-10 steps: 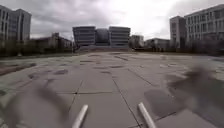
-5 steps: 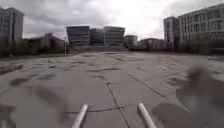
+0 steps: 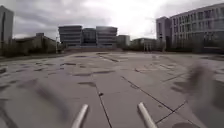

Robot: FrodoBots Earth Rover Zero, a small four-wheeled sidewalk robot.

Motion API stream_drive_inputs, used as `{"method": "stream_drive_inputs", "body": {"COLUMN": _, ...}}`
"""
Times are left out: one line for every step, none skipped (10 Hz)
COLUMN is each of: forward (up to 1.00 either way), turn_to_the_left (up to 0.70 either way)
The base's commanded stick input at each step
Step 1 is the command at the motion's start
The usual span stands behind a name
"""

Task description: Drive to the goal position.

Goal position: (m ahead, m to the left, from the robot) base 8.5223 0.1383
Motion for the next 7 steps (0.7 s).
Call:
{"method": "stream_drive_inputs", "body": {"forward": 1.00, "turn_to_the_left": -0.27}}
{"method": "stream_drive_inputs", "body": {"forward": 1.00, "turn_to_the_left": -0.27}}
{"method": "stream_drive_inputs", "body": {"forward": 1.00, "turn_to_the_left": -0.27}}
{"method": "stream_drive_inputs", "body": {"forward": 1.00, "turn_to_the_left": -0.27}}
{"method": "stream_drive_inputs", "body": {"forward": 1.00, "turn_to_the_left": -0.27}}
{"method": "stream_drive_inputs", "body": {"forward": 1.00, "turn_to_the_left": -0.27}}
{"method": "stream_drive_inputs", "body": {"forward": 1.00, "turn_to_the_left": -0.27}}
